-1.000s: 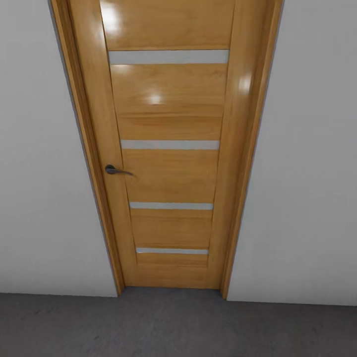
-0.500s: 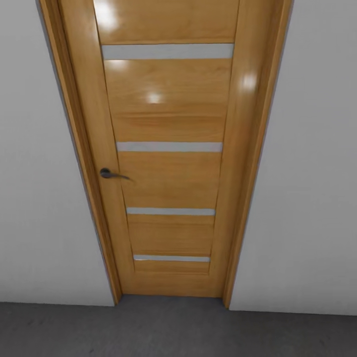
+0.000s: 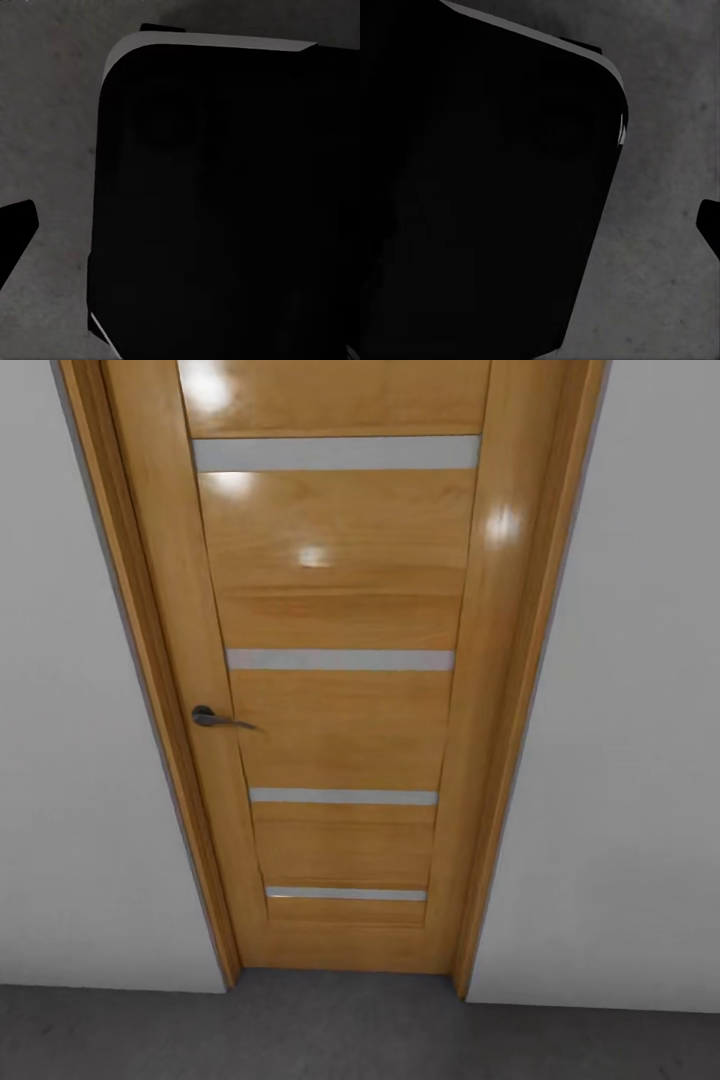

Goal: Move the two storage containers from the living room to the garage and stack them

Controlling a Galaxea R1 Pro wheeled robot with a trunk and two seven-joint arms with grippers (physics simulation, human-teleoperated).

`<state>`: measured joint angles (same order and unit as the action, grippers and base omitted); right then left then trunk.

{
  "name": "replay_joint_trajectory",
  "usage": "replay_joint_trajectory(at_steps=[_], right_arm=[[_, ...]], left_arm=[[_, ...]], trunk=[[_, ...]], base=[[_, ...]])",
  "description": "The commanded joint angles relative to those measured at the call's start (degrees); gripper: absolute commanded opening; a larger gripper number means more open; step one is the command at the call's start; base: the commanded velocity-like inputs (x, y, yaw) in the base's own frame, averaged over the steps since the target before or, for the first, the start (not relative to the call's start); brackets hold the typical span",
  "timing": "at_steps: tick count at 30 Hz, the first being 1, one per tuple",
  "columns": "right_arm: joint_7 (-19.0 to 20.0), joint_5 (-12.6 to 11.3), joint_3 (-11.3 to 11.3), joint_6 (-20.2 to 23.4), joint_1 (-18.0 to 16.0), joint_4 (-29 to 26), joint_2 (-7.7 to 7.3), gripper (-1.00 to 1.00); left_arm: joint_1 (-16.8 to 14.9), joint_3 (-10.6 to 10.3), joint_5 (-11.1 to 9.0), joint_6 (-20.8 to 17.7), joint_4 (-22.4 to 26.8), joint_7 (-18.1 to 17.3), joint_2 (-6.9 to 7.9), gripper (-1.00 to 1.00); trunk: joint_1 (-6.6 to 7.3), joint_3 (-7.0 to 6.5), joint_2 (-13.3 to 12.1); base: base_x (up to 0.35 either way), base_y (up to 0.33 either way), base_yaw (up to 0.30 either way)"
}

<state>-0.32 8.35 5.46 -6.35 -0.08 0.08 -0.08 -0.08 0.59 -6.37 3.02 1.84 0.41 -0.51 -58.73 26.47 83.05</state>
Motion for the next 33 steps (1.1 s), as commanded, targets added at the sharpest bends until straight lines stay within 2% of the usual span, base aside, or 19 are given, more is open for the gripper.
replay_joint_trajectory(at_steps=[1,13,33], right_arm=[[-0.03,0.09,0.43,-0.15,-0.01,0.01,-0.01,1.0],[-0.03,0.09,0.43,-0.07,-0.01,0.01,0.23,1.0],[0.08,0.09,0.43,-0.06,-0.01,0.01,0.26,1.0]], left_arm=[[-0.01,0.01,-0.54,0.14,0.0,0.04,-0.02,1.0],[-0.01,0.03,-0.57,0.14,0.0,0.03,-0.02,1.0],[-0.01,-0.01,-0.49,0.14,0.0,0.05,-0.02,1.0]], trunk=[[0.0,0.04,0.02],[0.0,0.04,0.02],[0.0,0.04,0.02]], base=[[0.006,0.03,0.0],[0.001,0.235,0.0],[0.0,0.014,0.0]])
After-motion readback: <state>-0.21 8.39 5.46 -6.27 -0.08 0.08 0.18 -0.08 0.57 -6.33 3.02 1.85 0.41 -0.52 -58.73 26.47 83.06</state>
